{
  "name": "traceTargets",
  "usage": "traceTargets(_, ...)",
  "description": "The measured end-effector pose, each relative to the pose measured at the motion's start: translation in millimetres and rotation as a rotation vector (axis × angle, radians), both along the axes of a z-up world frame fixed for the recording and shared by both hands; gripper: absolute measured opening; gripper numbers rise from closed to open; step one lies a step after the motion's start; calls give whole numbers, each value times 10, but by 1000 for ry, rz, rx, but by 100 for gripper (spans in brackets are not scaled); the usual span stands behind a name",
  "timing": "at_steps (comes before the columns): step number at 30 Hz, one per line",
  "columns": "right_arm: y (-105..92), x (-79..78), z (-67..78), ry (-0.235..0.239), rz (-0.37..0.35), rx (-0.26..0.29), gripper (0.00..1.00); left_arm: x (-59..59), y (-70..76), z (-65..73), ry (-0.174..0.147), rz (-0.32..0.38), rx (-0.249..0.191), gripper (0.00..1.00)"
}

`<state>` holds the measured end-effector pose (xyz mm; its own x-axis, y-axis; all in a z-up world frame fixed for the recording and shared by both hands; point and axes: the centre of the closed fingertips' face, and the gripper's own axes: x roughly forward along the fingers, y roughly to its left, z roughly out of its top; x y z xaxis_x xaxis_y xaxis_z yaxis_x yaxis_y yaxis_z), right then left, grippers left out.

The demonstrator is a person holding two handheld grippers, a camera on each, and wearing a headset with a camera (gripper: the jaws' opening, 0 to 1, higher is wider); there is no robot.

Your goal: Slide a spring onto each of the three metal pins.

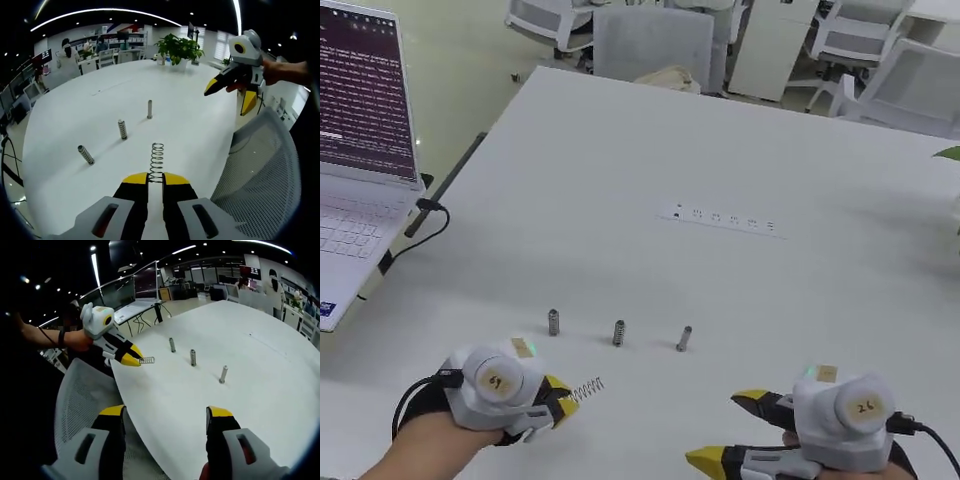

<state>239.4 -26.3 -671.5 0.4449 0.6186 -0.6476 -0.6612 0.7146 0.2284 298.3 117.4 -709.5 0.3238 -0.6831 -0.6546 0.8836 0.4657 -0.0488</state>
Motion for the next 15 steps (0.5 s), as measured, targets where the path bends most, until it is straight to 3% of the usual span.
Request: traceTargets(15, 299, 39, 62, 12, 79, 10, 64, -91, 143, 235, -34, 38, -32, 2)
